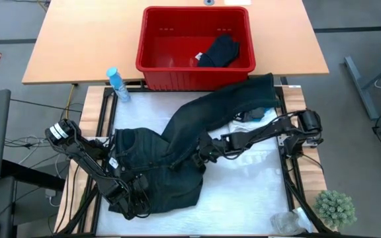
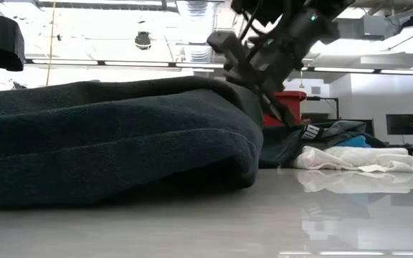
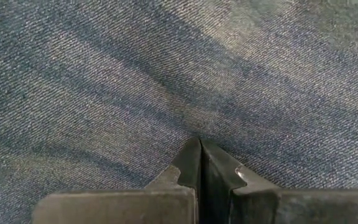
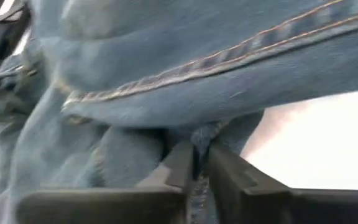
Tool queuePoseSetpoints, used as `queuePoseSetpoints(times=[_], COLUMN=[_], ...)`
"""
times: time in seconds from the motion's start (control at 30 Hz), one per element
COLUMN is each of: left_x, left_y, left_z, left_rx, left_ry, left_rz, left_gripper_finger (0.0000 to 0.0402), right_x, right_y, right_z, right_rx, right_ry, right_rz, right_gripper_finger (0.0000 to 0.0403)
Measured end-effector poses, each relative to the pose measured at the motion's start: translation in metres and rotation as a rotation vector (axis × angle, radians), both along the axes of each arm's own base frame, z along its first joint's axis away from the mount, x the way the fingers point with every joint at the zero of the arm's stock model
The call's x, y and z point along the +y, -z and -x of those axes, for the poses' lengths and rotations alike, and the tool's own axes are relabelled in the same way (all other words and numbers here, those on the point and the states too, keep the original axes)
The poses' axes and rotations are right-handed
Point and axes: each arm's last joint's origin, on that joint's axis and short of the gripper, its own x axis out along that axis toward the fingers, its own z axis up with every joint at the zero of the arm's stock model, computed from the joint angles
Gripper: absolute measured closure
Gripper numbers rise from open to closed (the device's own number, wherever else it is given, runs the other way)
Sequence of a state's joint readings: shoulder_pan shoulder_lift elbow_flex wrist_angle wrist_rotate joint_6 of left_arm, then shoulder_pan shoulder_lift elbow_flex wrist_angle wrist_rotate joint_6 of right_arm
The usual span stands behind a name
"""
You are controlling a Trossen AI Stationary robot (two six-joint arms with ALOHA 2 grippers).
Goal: Fold laundry
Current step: Fold the blue pants
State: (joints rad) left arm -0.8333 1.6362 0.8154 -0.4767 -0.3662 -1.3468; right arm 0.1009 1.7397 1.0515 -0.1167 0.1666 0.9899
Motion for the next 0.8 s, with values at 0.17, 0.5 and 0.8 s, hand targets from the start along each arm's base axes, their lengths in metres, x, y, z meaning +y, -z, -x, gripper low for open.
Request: queuePoseSetpoints(times=[0.17,0.5,0.8], left_x=[0.0,0.0,0.0], left_y=[0.0,0.0,0.0], left_z=[0.0,0.0,0.0], left_rx=[-0.003,-0.004,0.001], left_ry=[-0.001,0.009,0.015], left_rz=[0.0,-0.004,-0.014], left_gripper_finger=[0.0402,0.0401,0.0402], right_x=[-0.012,-0.029,-0.022], right_y=[0.003,0.013,0.048], right_z=[0.002,-0.001,-0.017], right_rx=[0.046,0.079,0.096], right_ry=[0.011,0.017,-0.017], right_rz=[0.012,0.058,-0.063], right_gripper_finger=[0.0222,0.0118,0.0146])
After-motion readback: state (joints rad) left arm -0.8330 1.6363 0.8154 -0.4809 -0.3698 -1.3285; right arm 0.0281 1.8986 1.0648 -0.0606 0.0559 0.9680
